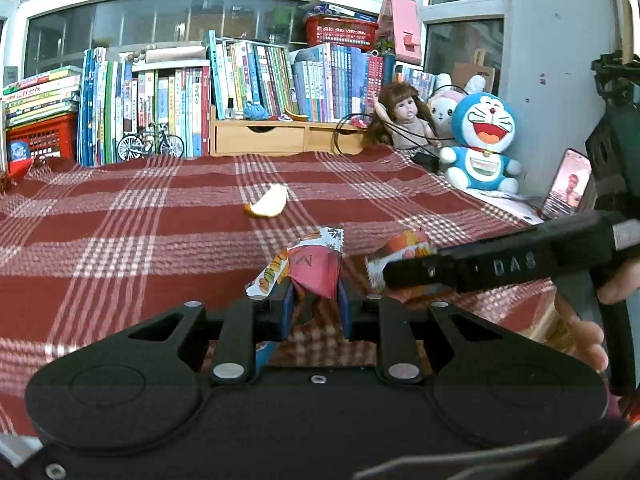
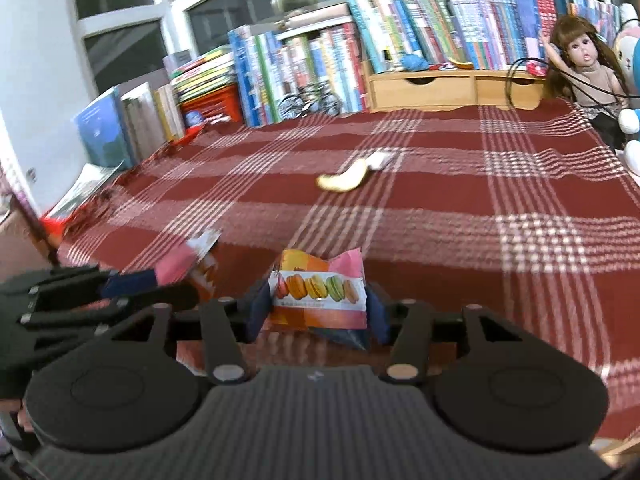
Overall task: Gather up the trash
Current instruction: 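Grasp the pink snack wrapper with the left tool while the right tool grasps the macaron packet, then carry both wrappers down into the black bin and open both tools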
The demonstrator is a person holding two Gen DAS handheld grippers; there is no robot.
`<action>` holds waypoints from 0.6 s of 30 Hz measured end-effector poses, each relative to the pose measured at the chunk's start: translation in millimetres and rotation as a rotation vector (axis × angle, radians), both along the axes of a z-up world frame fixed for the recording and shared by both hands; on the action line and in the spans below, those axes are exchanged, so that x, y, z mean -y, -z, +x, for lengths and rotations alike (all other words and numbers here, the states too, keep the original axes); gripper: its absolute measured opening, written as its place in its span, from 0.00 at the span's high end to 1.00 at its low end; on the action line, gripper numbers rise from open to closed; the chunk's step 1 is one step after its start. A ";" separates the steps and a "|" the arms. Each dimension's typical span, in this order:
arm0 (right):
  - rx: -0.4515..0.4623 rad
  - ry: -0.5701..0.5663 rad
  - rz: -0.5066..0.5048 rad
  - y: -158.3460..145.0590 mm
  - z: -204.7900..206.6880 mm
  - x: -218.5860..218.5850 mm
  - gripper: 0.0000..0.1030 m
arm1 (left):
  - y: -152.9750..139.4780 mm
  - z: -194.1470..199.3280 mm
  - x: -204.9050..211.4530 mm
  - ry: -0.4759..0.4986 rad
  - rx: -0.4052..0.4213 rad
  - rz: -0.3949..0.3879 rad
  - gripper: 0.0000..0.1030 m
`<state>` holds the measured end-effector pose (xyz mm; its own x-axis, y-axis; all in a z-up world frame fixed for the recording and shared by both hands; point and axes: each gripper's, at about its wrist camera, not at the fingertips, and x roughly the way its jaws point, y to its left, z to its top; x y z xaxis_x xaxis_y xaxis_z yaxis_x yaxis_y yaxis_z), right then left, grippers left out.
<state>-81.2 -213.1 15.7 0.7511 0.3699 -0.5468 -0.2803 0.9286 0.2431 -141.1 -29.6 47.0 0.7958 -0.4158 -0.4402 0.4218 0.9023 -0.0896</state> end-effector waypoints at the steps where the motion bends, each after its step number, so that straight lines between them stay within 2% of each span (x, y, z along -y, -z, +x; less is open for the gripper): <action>1: 0.000 -0.014 -0.004 2.2 -7.6 -2.5 0.44 | 2.0 -6.1 -1.6 0.003 -0.006 -0.004 0.79; 10: -0.049 -0.078 -0.039 33.3 -60.2 -20.0 0.42 | 38.9 -45.1 -14.6 -0.005 -0.132 0.012 0.79; 18: -0.170 -0.077 -0.075 81.5 -75.6 -29.3 0.42 | 90.3 -51.4 -21.6 -0.030 -0.292 0.049 0.79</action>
<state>-156.8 -183.8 -65.8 0.6167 0.3767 -0.6912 -0.3125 0.9231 0.2242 -192.5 -8.0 -43.3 0.6444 -0.3666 -0.6711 0.3577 0.9202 -0.1592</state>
